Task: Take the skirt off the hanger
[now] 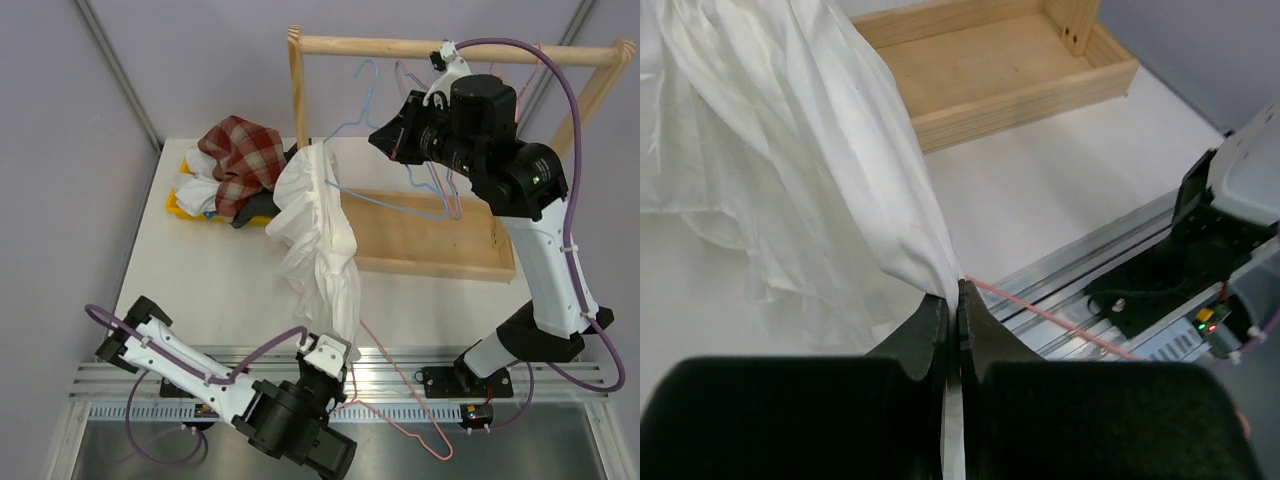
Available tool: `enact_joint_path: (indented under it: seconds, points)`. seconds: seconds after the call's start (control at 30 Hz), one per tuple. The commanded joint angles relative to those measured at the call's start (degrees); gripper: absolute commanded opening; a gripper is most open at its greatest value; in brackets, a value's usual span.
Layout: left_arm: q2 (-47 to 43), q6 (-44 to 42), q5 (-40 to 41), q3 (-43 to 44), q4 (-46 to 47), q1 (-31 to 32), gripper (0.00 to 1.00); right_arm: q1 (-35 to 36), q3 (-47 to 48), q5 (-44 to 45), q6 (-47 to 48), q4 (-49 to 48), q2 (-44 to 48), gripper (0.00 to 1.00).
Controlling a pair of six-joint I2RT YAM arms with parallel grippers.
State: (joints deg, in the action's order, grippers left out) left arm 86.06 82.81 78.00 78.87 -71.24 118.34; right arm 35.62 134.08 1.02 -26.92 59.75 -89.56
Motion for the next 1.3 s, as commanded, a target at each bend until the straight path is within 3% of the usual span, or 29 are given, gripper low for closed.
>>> enact_joint_path:
  seconds: [0.0, 0.03, 0.07, 0.13, 0.17, 0.2, 0.23, 0.27, 0.3, 0.37, 0.5, 0.53, 0.67, 0.8, 0.9, 0.93, 1.03, 1.1, 1.27]
  points:
    - [-2.9, 10.2, 5.6, 6.6, -17.2, -2.6, 0.00, -0.9, -2.6, 1.7, -2.3, -10.4, 6.3, 0.00]
    - [-3.9, 7.2, 7.1, 7.3, -16.4, -5.7, 0.00, -1.0, -3.3, 1.0, -2.7, -9.6, 7.3, 0.00]
    - [-4.9, -2.1, 8.0, 7.8, -14.6, -7.2, 0.00, -0.9, -4.0, 0.3, -3.1, -7.6, 9.4, 0.00]
    - [-9.7, -15.8, 10.3, 6.8, -3.3, -10.6, 0.00, -0.9, -7.2, -0.7, -3.5, -6.1, 12.0, 0.00]
    - [-12.0, -37.9, 10.2, 5.3, 13.9, -11.8, 0.00, -0.9, -8.5, -0.8, -3.4, -5.5, 15.1, 0.00]
    - [-14.5, -52.9, 8.9, 2.6, 27.4, -13.3, 0.00, -0.9, -10.1, -0.8, -3.3, -5.1, 16.4, 0.00]
    - [-21.5, -70.9, -1.6, -8.7, 44.9, -16.5, 0.00, -0.9, -10.2, -0.8, -2.5, -4.4, 17.4, 0.00]
    - [-24.2, -90.0, -6.9, -12.4, 66.6, -17.0, 0.00, -1.0, -9.6, -0.7, -2.4, -2.3, 18.6, 0.00]
    - [-25.7, -90.5, -9.5, -13.3, 67.9, -17.4, 0.00, -0.9, -7.7, -0.6, -2.0, -1.0, 19.0, 0.00]
    - [-25.8, -87.3, -15.7, -9.0, 59.4, -25.2, 0.00, -0.9, -5.1, 0.0, -1.0, 2.3, 19.0, 0.00]
    - [-24.3, -89.6, -22.1, -2.3, 52.8, -39.6, 0.00, -0.9, 5.3, 1.6, 0.1, 6.5, 16.8, 0.00]
    - [-24.0, -89.7, -26.8, -0.5, 51.7, -46.8, 0.00, -1.0, 6.6, 2.1, 0.8, 7.3, 16.2, 0.00]
    - [-23.7, -90.3, -38.2, 7.6, 47.7, -64.6, 0.00, -0.9, 8.0, 4.3, 2.5, 5.7, 13.2, 0.00]
    - [-15.4, -89.8, -51.9, 22.4, 42.3, -83.7, 0.00, -0.9, 4.5, 4.9, 2.8, 0.9, 11.3, 0.00]
    - [-8.6, -85.5, -61.8, 36.8, 38.7, -94.6, 0.00, -0.9, 3.8, 5.7, 3.1, -2.2, 9.1, 0.00]
    - [-3.8, -84.1, -68.6, 44.5, 38.5, -100.9, 0.00, -0.9, 3.7, 6.0, 3.4, -3.5, 8.6, 0.00]
    - [7.8, -79.6, -76.9, 60.1, 36.4, -107.8, 0.00, -0.9, 3.2, 7.0, 4.1, -5.3, 6.7, 0.00]
    - [13.4, -76.8, -82.1, 65.4, 36.3, -110.4, 0.00, -1.0, 2.9, 8.1, 4.6, -6.0, 5.4, 0.00]
    - [25.4, -66.6, -91.9, 60.6, 46.4, -115.3, 0.00, -1.0, 2.9, 10.1, 6.2, -7.4, 3.2, 0.00]
